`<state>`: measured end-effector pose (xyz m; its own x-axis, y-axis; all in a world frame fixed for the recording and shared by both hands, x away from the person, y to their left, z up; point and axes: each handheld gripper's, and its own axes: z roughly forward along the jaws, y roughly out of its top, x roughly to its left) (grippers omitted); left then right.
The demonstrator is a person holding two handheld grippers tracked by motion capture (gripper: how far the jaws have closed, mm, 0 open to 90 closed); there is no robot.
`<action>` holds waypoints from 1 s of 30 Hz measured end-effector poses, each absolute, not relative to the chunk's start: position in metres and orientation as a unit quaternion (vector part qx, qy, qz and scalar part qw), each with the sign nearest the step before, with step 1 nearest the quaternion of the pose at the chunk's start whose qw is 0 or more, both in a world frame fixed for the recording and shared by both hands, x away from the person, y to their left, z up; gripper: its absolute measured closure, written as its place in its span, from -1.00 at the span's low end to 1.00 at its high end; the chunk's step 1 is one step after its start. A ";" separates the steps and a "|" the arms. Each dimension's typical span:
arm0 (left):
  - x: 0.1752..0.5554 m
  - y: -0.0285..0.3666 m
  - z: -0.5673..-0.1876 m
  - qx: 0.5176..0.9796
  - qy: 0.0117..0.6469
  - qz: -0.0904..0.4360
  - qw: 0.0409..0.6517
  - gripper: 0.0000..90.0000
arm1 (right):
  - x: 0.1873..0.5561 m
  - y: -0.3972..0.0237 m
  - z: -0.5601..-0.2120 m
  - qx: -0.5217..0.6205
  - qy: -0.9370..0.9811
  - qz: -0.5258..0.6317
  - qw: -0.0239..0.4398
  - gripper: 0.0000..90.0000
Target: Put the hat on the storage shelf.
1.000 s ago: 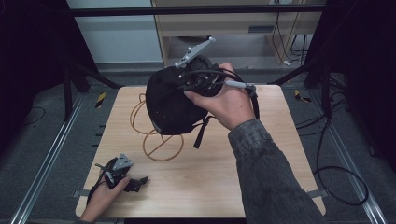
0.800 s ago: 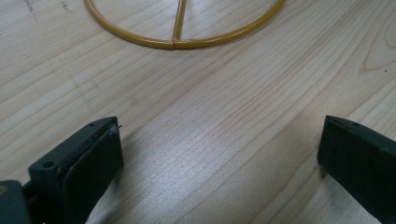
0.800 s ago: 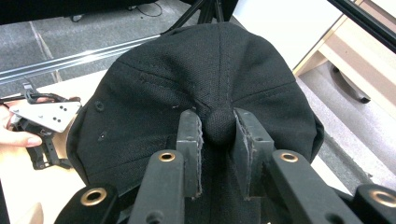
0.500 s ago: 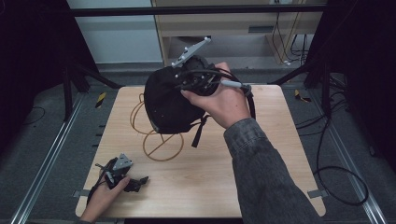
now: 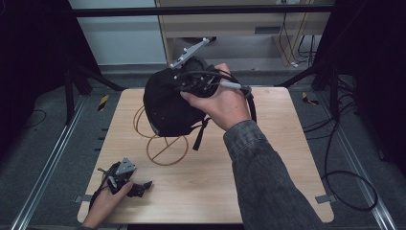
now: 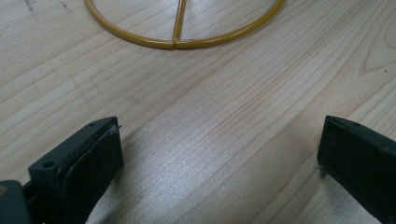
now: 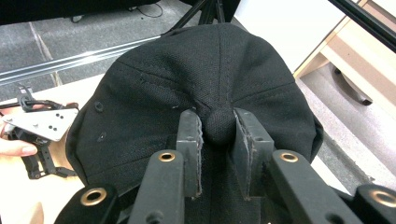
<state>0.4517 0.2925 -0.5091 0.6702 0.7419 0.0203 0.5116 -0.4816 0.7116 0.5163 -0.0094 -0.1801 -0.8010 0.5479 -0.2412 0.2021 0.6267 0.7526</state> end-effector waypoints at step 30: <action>0.452 0.293 -0.509 0.845 0.371 0.163 0.348 -1.00 | 0.541 0.052 -0.191 0.199 0.893 0.342 0.212 0.63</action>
<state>0.4516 0.2926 -0.5089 0.6713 0.7410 0.0178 0.5137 -0.4824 0.7095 0.5412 0.0523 -0.1910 -0.8307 0.5008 -0.2430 0.2101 0.6864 0.6962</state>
